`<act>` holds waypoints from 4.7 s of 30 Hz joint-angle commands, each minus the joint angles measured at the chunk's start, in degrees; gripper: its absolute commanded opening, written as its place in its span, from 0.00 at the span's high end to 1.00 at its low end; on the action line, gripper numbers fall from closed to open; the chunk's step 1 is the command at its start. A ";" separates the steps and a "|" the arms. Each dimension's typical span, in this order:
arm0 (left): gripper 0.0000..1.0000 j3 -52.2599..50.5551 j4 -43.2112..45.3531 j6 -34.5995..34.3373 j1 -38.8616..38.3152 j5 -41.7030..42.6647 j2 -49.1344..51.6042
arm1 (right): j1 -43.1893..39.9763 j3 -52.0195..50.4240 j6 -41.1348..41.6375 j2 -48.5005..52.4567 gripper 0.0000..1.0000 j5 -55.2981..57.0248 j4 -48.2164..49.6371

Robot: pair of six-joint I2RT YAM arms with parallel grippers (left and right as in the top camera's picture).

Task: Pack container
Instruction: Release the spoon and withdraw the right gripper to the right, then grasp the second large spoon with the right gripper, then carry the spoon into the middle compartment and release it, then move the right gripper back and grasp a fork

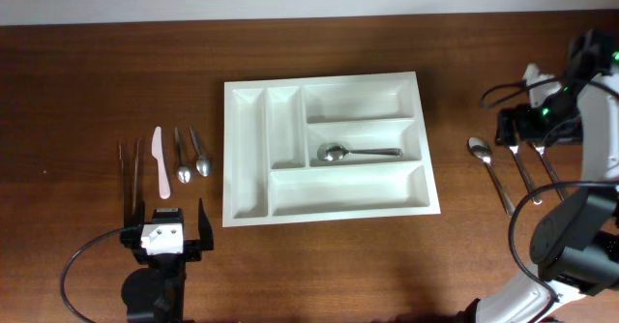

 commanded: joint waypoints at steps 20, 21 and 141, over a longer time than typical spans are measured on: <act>0.01 -0.42 0.33 0.94 -0.35 0.63 -0.44 | -0.04 -23.15 -3.78 0.42 0.12 -3.76 23.43; 0.01 -0.42 0.33 0.94 -0.35 0.63 -0.44 | 0.09 -23.76 -3.78 0.42 0.12 -3.80 24.20; 0.01 -0.42 0.33 0.94 -0.35 0.63 -0.44 | 5.62 5.57 -2.01 5.31 0.18 9.11 6.78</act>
